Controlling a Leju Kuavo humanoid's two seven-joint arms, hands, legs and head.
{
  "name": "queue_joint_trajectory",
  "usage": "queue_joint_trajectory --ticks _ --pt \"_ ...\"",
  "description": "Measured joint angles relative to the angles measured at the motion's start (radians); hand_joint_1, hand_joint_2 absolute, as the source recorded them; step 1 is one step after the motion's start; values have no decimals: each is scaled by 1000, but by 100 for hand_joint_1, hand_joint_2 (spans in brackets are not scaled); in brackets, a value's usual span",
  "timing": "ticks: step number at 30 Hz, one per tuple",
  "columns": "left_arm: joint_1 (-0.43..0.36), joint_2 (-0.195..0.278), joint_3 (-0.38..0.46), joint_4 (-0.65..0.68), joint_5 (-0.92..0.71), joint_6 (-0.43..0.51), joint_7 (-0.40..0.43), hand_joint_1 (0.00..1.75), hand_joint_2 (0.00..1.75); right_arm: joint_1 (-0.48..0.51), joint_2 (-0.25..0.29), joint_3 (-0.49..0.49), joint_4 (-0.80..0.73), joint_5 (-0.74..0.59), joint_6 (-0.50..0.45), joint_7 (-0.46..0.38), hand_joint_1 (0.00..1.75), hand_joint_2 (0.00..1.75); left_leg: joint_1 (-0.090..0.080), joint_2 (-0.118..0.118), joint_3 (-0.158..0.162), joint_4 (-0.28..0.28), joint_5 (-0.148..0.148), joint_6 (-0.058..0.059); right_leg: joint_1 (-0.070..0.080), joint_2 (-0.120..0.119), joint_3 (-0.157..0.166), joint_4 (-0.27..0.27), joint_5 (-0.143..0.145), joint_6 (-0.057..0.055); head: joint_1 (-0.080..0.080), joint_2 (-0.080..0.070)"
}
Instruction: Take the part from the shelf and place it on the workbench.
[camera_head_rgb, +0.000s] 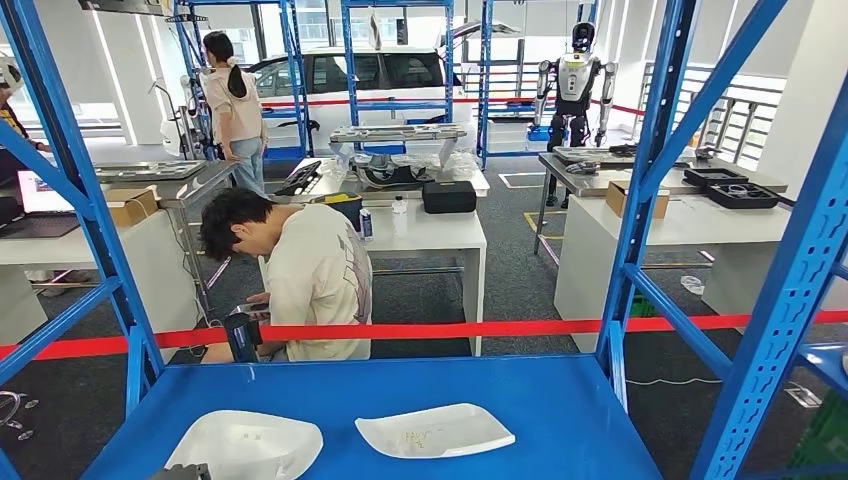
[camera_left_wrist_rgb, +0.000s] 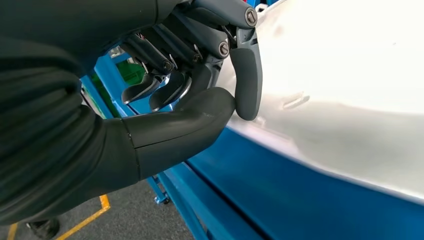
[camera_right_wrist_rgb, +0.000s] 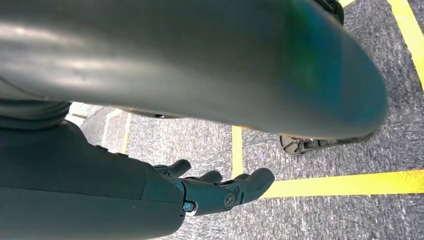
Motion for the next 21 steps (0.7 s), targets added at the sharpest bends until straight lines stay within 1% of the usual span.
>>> queue_joint_trajectory --ticks 1,3,4,7,8,9,11,13,18,21 --pt "1 0 0 0 0 0 0 87 175 0 0 0 0 0 0 0 0 0 0 0 0 0 0 0 0 0 0 0 0 0 0 0" --pt "3 1 0 0 0 3 0 87 175 0 0 -1 0 -1 0 0 0 0 0 0 0 0 0 0 0 0 0 0 0 0 0 0" --pt "3 1 0 0 0 5 1 70 175 0 0 -1 0 -2 0 0 0 0 0 0 0 0 0 0 0 0 0 0 0 0 0 0" --pt "3 1 0 0 -1 9 2 4 175 0 0 -2 0 -2 0 0 0 0 0 0 0 0 0 0 0 0 0 0 0 0 0 0" --pt "3 1 0 0 -2 12 2 0 175 0 0 -2 0 -3 0 0 0 0 0 0 0 0 0 0 0 0 0 0 0 0 0 0" --pt "3 1 0 0 -5 17 4 0 175 0 0 -2 0 -3 0 0 0 0 0 0 0 0 0 0 0 0 0 0 0 0 0 0" --pt "3 1 0 0 -18 35 14 0 87 0 0 -4 0 -3 0 0 0 0 0 0 0 0 0 0 0 0 0 0 0 0 0 0" --pt "3 1 0 0 -47 75 35 0 0 0 0 -6 0 -4 0 -1 0 0 0 0 0 0 0 0 0 0 0 0 0 0 0 0" --pt "-22 2 -1 -15 -114 244 82 0 0 0 0 -8 0 -9 0 -2 0 0 0 0 0 0 0 0 0 0 0 0 0 0 0 0" --pt "-66 13 -1 -38 -145 304 90 0 0 0 0 -9 0 -9 0 -7 0 0 0 0 0 0 0 0 0 0 0 0 0 0 0 0"
